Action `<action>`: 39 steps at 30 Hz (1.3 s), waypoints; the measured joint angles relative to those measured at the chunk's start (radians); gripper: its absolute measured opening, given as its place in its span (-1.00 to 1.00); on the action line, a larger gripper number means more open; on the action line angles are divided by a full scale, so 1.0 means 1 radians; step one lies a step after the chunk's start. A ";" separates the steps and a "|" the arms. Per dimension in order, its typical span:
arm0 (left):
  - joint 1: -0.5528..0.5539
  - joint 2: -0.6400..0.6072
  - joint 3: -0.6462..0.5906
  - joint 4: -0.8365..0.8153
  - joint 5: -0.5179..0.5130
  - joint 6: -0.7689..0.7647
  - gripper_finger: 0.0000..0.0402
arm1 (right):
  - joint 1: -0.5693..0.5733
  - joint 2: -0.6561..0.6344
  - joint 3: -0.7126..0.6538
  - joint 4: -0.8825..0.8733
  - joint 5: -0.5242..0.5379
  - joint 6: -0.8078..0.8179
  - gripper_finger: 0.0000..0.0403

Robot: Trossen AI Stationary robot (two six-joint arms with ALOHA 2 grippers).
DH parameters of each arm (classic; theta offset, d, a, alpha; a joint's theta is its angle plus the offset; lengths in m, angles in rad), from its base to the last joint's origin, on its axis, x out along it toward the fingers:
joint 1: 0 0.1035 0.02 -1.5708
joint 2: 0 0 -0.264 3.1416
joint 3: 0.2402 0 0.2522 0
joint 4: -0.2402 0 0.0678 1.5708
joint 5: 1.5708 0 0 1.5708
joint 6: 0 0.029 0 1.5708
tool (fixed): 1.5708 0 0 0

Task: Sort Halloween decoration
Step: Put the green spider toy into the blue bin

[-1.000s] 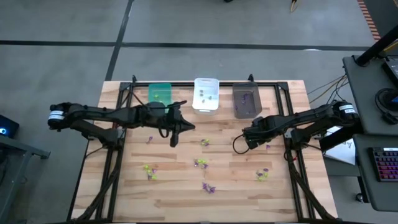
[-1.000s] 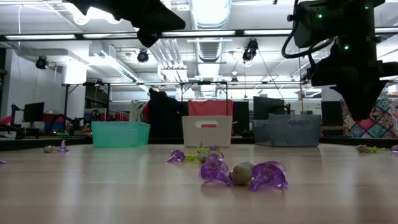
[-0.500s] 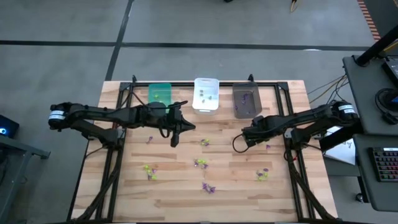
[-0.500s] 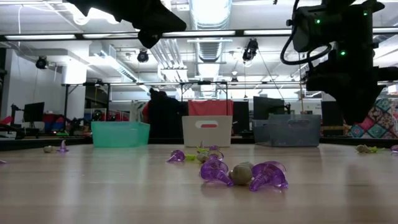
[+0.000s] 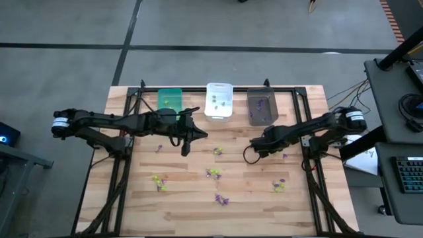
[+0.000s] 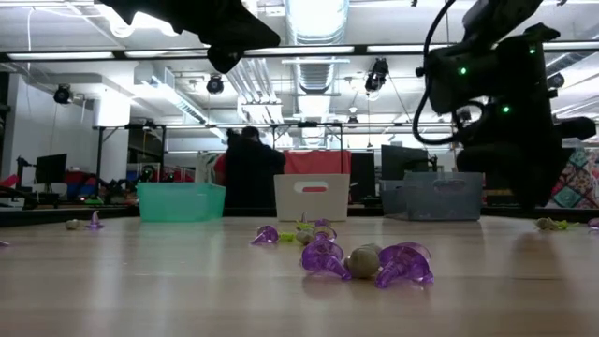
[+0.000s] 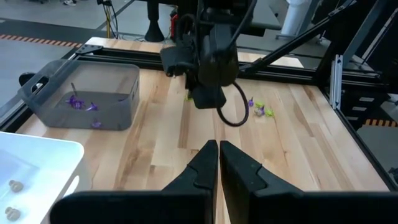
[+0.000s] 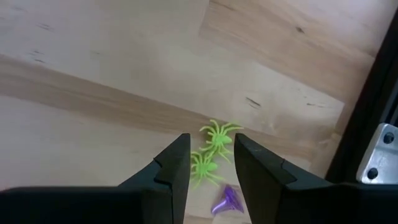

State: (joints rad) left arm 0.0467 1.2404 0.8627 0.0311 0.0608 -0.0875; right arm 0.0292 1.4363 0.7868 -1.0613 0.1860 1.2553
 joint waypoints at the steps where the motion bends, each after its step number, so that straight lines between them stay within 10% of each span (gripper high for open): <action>1: 0.000 0.000 0.000 0.000 0.000 0.000 -1.00 | 0.000 0.011 0.000 0.001 0.000 0.000 -0.42; 39: 0.000 0.000 -0.001 -0.001 0.000 0.000 -1.00 | -0.017 0.134 0.026 0.064 0.033 -0.103 -0.96</action>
State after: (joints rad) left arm 0.0467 1.2404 0.8616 0.0303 0.0608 -0.0872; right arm 0.0120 1.5700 0.8132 -0.9969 0.2193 1.1521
